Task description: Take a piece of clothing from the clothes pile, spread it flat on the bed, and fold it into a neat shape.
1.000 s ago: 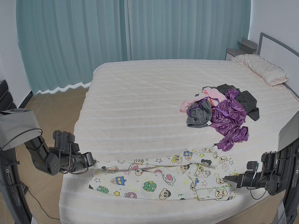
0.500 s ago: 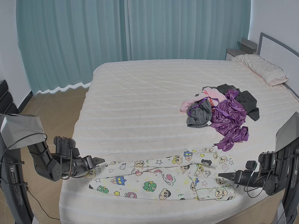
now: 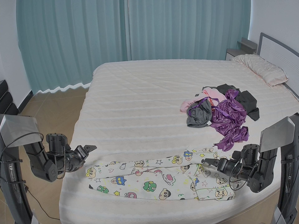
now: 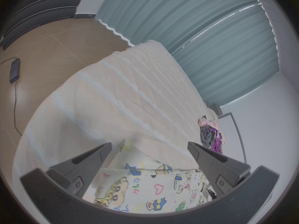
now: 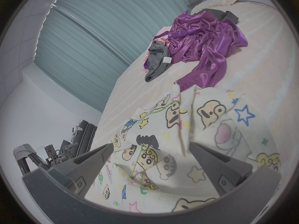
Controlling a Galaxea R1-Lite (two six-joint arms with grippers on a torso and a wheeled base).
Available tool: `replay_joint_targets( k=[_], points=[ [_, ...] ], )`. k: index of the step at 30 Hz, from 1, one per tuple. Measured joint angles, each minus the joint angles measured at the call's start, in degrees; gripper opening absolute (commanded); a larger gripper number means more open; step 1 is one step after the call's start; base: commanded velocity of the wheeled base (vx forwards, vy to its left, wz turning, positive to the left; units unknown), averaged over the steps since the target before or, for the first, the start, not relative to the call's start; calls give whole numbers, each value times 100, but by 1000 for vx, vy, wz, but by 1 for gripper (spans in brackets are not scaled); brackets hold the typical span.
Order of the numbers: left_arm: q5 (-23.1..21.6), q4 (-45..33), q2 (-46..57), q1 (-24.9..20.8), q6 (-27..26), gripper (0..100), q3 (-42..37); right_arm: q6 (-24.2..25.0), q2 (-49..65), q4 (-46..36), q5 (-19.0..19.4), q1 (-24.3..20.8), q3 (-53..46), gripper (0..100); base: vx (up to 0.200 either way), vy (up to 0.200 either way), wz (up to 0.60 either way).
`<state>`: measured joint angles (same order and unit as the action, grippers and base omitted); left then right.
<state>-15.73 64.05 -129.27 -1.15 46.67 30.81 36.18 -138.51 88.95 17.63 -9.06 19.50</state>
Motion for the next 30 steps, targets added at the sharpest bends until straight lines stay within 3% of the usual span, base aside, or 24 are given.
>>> replay_joint_targets(
  k=[4,5,13,30],
  points=[
    [-83,33,-17,62,5,100,-68,222,-107,-17,-22,-63,235,100,0,0,0],
    [-102,33,-20,66,7,100,-82,230,-121,-35,-23,-69,268,0,0,0,0],
    [-149,40,-22,93,7,100,-140,288,-124,-161,-79,-102,339,0,0,0,0],
    [-143,55,-22,82,2,100,-221,497,389,-77,-247,-65,-477,0,0,0,0]
  ],
)
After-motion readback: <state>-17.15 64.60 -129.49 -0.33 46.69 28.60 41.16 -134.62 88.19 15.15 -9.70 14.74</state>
